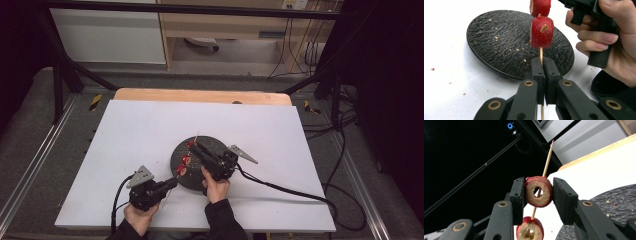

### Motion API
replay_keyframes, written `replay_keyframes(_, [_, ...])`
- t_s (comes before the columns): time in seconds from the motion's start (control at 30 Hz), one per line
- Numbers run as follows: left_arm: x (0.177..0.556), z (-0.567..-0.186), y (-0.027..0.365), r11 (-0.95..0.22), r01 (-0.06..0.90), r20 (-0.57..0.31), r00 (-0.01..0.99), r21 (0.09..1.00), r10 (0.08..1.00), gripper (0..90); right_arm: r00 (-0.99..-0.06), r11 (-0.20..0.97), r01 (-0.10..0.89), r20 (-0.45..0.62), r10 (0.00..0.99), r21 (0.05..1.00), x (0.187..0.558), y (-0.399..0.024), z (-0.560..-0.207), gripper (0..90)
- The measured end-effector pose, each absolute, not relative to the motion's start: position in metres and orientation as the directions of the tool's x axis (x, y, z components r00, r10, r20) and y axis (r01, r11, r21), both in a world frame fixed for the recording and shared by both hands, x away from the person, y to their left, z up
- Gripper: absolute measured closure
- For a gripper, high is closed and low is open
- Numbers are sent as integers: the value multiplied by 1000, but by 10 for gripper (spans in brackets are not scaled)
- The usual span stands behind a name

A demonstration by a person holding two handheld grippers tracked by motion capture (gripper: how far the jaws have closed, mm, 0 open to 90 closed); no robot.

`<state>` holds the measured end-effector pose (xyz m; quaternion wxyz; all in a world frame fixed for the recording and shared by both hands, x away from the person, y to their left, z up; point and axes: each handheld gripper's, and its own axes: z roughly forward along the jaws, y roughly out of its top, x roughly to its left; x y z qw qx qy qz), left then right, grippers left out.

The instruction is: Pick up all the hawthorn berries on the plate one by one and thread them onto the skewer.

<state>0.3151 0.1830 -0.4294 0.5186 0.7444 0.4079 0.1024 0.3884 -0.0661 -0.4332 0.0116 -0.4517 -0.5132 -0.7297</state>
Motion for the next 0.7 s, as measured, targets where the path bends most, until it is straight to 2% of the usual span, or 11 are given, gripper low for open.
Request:
replay_keyframes(0.6, [317, -431, 184, -135, 508, -274, 649, 851, 710, 883, -586, -414, 518, 663, 465, 749, 385, -65, -437, 624])
replay_keyframes(0.7, [317, -429, 186, -132, 502, -274, 652, 855, 707, 883, -590, -397, 521, 655, 473, 756, 385, -66, -434, 579])
